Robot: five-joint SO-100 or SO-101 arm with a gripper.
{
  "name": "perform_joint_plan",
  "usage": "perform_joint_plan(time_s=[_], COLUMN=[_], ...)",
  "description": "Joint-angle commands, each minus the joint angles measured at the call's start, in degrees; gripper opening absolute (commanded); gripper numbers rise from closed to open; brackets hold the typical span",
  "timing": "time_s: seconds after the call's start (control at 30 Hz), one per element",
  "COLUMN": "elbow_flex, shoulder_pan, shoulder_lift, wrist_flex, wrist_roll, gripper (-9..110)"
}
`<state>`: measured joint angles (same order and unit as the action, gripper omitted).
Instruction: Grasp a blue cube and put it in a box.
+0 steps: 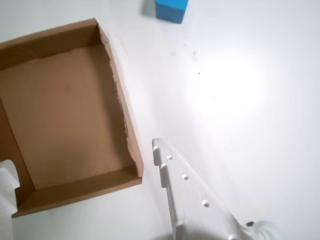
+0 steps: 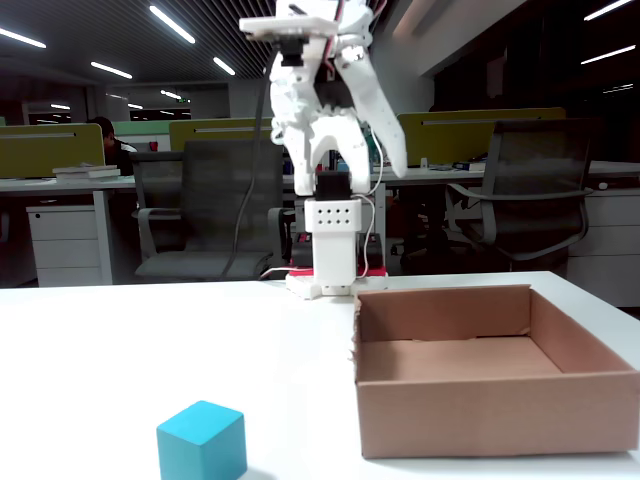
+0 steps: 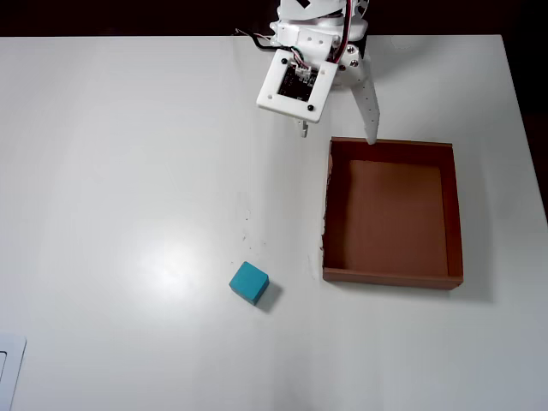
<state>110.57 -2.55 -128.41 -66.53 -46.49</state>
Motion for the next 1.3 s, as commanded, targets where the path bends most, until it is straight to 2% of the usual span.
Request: perform_joint_plan(time_s=[0.0,0.5,0.8,1.27], elbow_flex=[-6.3,-16.6,-17.5,-31.8], shoulder_pan=[-1.8,-10.6,-12.3,-11.6], shoulder_lift=[3.3,25.1,33.8,52.6], wrist_flex=[2.3,12.9,21.3,18.3], wrist_roll=[1.0,6.3,7.4,7.8], gripper=[36,40,37,35])
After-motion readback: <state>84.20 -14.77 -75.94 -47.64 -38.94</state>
